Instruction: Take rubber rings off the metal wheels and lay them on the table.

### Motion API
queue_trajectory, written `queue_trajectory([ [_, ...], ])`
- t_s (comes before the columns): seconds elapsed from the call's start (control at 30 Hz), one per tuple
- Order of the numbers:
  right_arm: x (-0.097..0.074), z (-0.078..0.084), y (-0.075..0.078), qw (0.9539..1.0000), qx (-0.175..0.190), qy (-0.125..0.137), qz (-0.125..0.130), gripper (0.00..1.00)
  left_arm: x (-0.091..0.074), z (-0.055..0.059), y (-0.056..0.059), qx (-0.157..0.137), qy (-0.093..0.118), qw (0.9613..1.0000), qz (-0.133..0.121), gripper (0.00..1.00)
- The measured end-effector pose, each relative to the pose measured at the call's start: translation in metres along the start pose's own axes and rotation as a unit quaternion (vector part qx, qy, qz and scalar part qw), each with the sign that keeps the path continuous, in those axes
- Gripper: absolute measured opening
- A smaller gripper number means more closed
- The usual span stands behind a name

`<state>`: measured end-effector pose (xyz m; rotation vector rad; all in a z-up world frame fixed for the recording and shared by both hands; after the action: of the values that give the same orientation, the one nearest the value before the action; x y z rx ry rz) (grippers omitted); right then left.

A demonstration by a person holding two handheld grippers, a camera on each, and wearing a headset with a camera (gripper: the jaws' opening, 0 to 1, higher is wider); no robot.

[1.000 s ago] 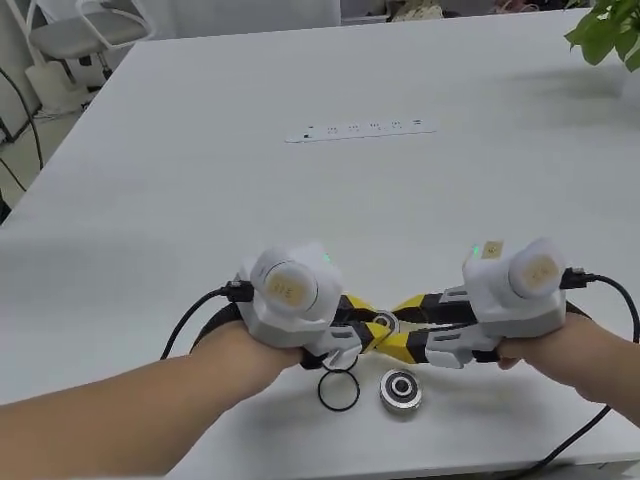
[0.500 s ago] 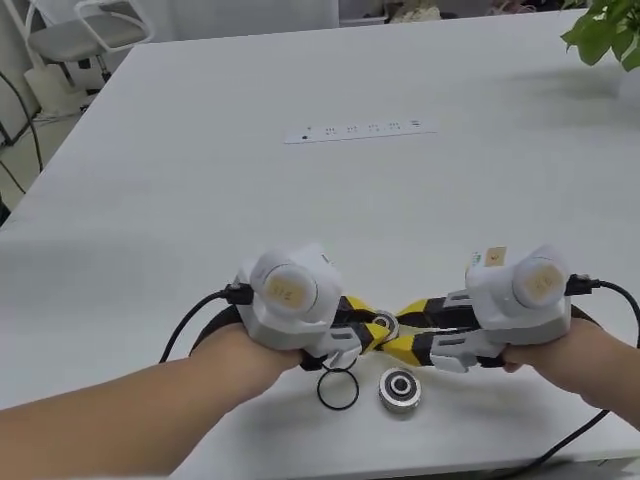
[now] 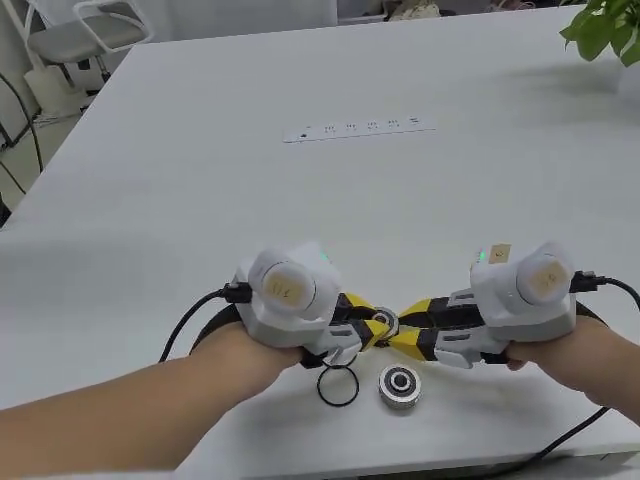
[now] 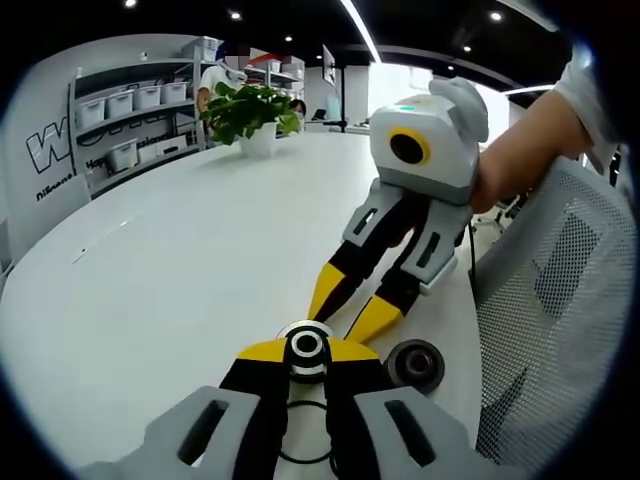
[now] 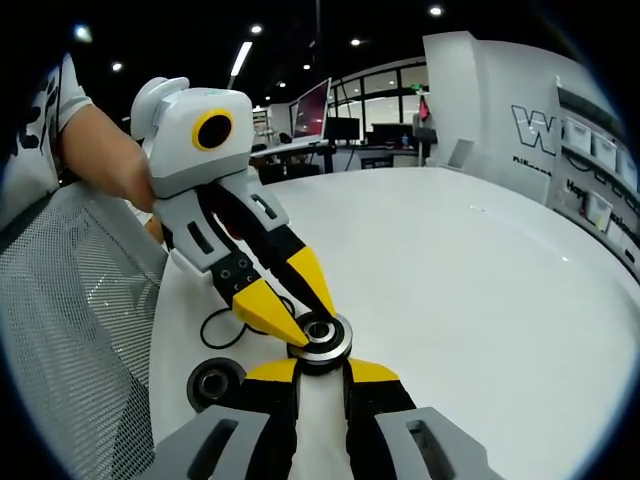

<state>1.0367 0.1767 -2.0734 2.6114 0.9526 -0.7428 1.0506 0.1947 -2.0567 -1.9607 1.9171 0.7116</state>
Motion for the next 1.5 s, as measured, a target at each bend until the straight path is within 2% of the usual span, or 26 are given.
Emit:
queue_trajectory([
  [0.13, -0.002, 0.002, 0.002, 1.0, 0.003, -0.004, 0.003, 0.07, 0.0, 0.0, 0.0, -0.002, 0.001, 1.0, -0.002, 0.07],
  [0.57, -0.001, 0.003, 0.004, 0.9991, 0.038, -0.016, 0.008, 0.0, 0.0, 0.001, 0.0, -0.002, 0.001, 1.0, -0.003, 0.07],
  [0.7, -0.001, 0.003, 0.006, 0.9976, 0.065, -0.02, 0.01, 0.0, -0.001, 0.001, 0.0, -0.002, 0.0, 1.0, -0.002, 0.07],
  [1.17, -0.004, 0.002, 0.007, 0.9949, 0.097, -0.024, 0.012, 0.0, 0.0, 0.001, -0.001, 0.002, 0.001, 1.0, -0.004, 0.07],
  [1.4, -0.007, -0.001, 0.009, 0.9916, 0.128, -0.016, 0.009, 0.0, 0.0, 0.001, -0.001, 0.0, 0.002, 1.0, -0.004, 0.07],
  [1.5, -0.007, -0.003, 0.011, 0.9888, 0.148, -0.009, 0.012, 0.0, -0.001, 0.001, -0.001, 0.0, 0.003, 1.0, -0.004, 0.07],
])
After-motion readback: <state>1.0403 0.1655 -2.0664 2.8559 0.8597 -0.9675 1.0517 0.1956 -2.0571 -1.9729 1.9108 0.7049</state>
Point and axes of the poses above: the centre of the closed fingertips' face, and the gripper's own axes: x roughly forward along the fingers, y roughly to its right, z roughly out of its underside, the point moved 1 cm from there along -x, roughly backward along the fingers, and after that the axes turned 14 degrees about z, right-handed, at the moved point
